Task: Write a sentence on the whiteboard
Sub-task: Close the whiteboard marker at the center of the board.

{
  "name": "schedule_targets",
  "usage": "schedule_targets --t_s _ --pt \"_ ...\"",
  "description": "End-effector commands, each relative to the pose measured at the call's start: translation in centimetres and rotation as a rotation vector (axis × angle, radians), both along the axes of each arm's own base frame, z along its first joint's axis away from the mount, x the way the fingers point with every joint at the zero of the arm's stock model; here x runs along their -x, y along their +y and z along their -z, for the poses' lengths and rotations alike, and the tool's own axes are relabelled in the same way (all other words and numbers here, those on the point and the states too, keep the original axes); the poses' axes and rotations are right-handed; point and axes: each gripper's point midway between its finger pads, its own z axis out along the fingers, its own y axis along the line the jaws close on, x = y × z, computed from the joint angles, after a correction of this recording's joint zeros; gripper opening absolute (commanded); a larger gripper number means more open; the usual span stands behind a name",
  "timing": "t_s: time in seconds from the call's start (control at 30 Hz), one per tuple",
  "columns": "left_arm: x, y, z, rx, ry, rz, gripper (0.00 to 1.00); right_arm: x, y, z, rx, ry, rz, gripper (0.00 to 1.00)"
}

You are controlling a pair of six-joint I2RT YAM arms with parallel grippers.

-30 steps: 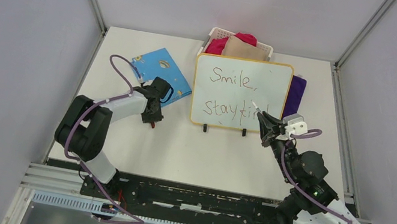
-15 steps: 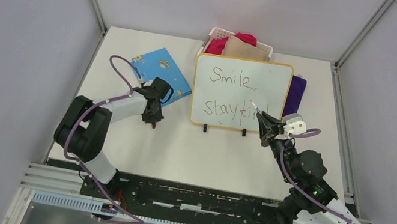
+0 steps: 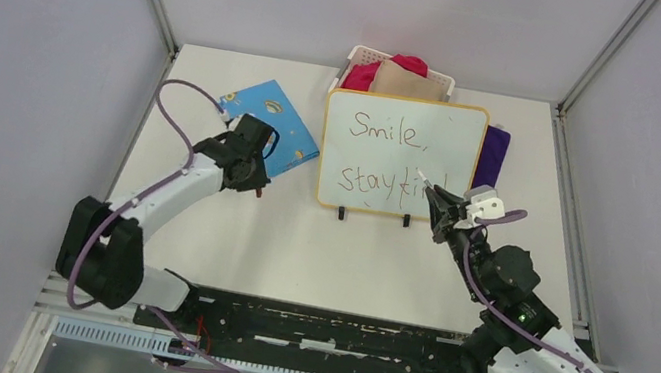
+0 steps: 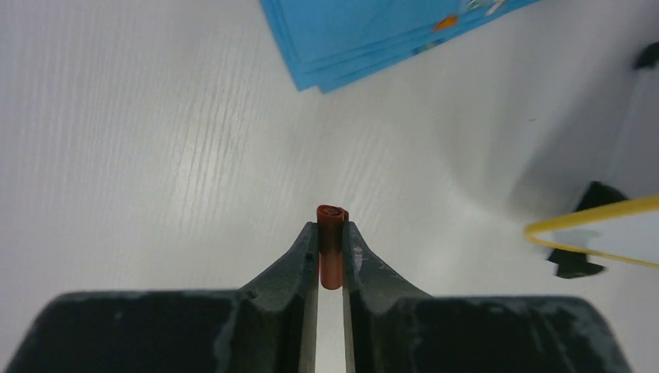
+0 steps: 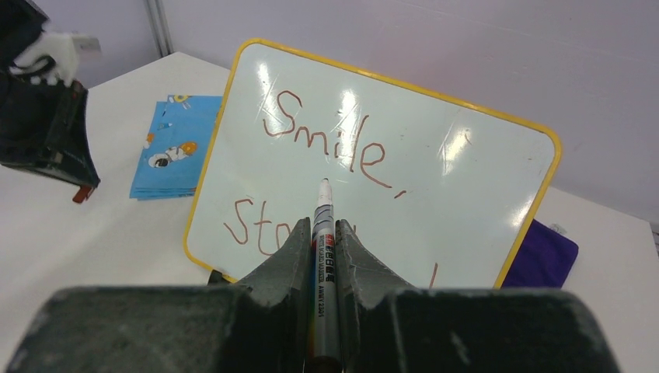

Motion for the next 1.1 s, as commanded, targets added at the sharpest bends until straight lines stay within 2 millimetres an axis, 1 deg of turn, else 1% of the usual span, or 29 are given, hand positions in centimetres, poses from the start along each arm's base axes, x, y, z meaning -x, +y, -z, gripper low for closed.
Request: schedule_targets --t_s 0.0,0.13,0.23,0.4,0.57,0.6,0.67,0.73,0.8,0.9,0.97,1.03,1.07 --pt "-2.3 -1.6 -7.8 0.136 -0.221 -0.025 0.02 -0.3 -0.5 -3.2 -0.015 -0.056 0.032 0.00" --pt "-3.0 -3.4 -12.2 0.285 -0.385 0.002 0.02 -0.5 0.0 -4.6 0.000 -0.075 0.019 0.00" --pt "-3.4 -5.2 -15.8 0.421 -0.511 0.055 0.02 -0.5 0.9 -5.4 -0.008 -0.083 -0.013 0.00" --pt "-3.6 -8.1 -20.7 0.647 -0.680 0.132 0.02 -0.4 2.4 -7.3 -0.056 -0.106 -0.077 0.00" --pt "-4.1 -10.9 -24.5 0.911 -0.781 0.172 0.02 -0.7 4.0 -10.2 -0.108 -0.146 -0.125 0.00" --pt "-4.2 -11.3 -25.7 0.978 -0.808 0.177 0.02 -0.7 4.2 -11.1 -0.119 -0.162 -0.131 0.00" --pt "-4.2 -12.1 -27.2 1.056 -0.837 0.201 0.02 -0.9 4.6 -12.8 -0.141 -0.196 -0.140 0.00" --pt "-4.0 -12.5 -28.8 1.108 -0.882 0.226 0.02 -1.0 4.8 -14.6 -0.165 -0.229 -0.135 0.00" --pt "-3.8 -12.4 -30.6 1.153 -0.939 0.236 0.02 -0.9 4.9 -16.4 -0.189 -0.269 -0.121 0.00" --pt "-3.4 -12.1 -33.5 1.221 -1.020 0.245 0.02 -0.1 5.2 -18.9 -0.209 -0.344 -0.086 0.00" --pt "-3.2 -12.0 -35.0 1.254 -1.049 0.249 0.02 1.1 6.0 -20.3 -0.213 -0.391 -0.077 0.00" --pt "-3.1 -12.1 -36.2 1.284 -1.058 0.251 0.02 2.5 7.1 -20.9 -0.201 -0.432 -0.078 0.00" --pt "-3.0 -12.1 -36.7 1.298 -1.061 0.249 0.02 3.1 7.5 -20.8 -0.186 -0.449 -0.071 0.00"
